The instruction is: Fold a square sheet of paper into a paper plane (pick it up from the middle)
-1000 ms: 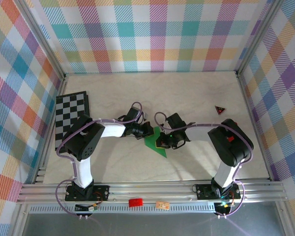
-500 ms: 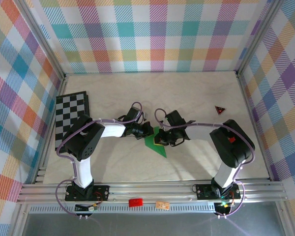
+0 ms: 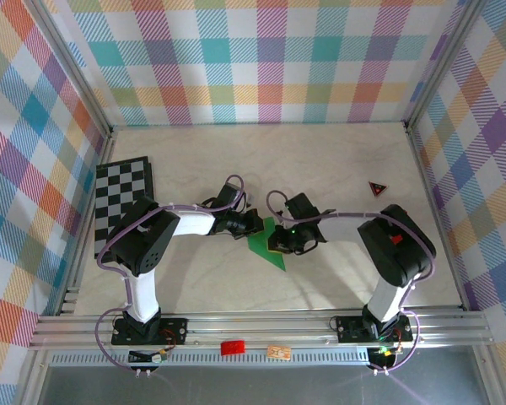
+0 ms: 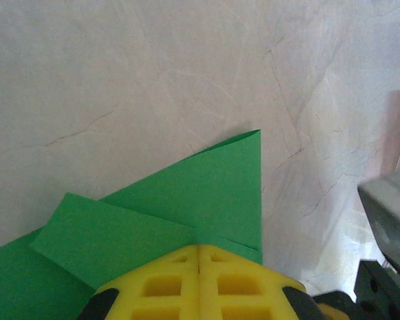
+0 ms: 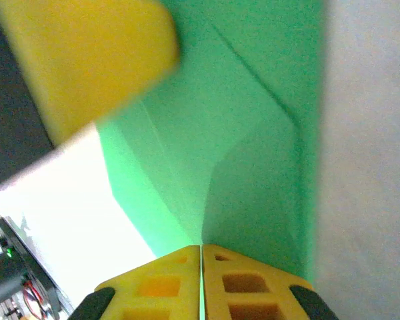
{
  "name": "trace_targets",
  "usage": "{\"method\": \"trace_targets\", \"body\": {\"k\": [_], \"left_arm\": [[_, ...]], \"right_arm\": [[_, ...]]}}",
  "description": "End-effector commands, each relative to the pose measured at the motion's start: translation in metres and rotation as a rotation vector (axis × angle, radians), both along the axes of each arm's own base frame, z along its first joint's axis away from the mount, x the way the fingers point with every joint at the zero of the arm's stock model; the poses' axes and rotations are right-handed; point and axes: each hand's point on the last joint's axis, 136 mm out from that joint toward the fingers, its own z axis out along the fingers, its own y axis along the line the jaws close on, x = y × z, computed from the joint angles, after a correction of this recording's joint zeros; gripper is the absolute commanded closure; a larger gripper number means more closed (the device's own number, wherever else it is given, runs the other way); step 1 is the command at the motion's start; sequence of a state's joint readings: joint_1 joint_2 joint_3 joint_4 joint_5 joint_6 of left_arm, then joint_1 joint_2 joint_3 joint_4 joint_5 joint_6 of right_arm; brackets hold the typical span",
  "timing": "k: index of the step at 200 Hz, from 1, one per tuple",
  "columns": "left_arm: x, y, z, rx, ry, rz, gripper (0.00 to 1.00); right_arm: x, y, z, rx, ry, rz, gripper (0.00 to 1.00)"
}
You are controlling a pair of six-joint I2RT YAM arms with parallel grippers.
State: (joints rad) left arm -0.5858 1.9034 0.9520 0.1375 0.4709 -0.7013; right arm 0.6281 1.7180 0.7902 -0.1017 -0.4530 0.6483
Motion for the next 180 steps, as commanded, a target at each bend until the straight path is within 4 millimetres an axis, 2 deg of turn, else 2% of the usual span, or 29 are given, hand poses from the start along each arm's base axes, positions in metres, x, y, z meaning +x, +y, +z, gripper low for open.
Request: {"method": "trace_targets", "body": {"k": [1, 21, 36, 63, 83, 98, 121, 148, 180], "left_arm": [[-0.019, 0.030, -0.047, 0.138, 0.110, 0.021, 0.95], [-0.018, 0.028, -0.046, 0.130, 0.110, 0.024, 0.95], [-0.018, 0.029, -0.046, 0.131, 0.109, 0.024, 0.95], [-0.018, 0.029, -0.046, 0.134, 0.110, 0.025, 0.95], [-0.018, 0.029, -0.046, 0.132, 0.112, 0.024, 0.95], [-0.018, 0.029, -0.046, 0.134, 0.111, 0.025, 0.95], [-0.018, 0.029, -0.045, 0.131, 0.109, 0.029, 0.95], [-0.019, 0.030, -0.044, 0.134, 0.111, 0.030, 0.94], [-0.018, 0.028, -0.043, 0.119, 0.117, 0.035, 0.95]], "right_arm": [[-0.033, -0.023, -0.007, -0.067, 0.062, 0.038, 0.88], [-0.046, -0.033, -0.005, -0.072, 0.069, 0.040, 0.87], [-0.047, -0.033, 0.004, -0.049, 0.046, 0.036, 0.86], [-0.036, -0.016, 0.033, 0.053, -0.015, 0.044, 0.84], [-0.027, -0.003, 0.043, 0.110, -0.022, 0.058, 0.83], [-0.025, 0.001, 0.036, 0.107, -0.002, 0.063, 0.83], [-0.029, -0.009, 0.012, 0.029, 0.026, 0.060, 0.83], [-0.044, -0.020, -0.001, 0.001, 0.061, 0.067, 0.84], [-0.073, -0.041, -0.009, -0.023, 0.093, 0.073, 0.83]]}}
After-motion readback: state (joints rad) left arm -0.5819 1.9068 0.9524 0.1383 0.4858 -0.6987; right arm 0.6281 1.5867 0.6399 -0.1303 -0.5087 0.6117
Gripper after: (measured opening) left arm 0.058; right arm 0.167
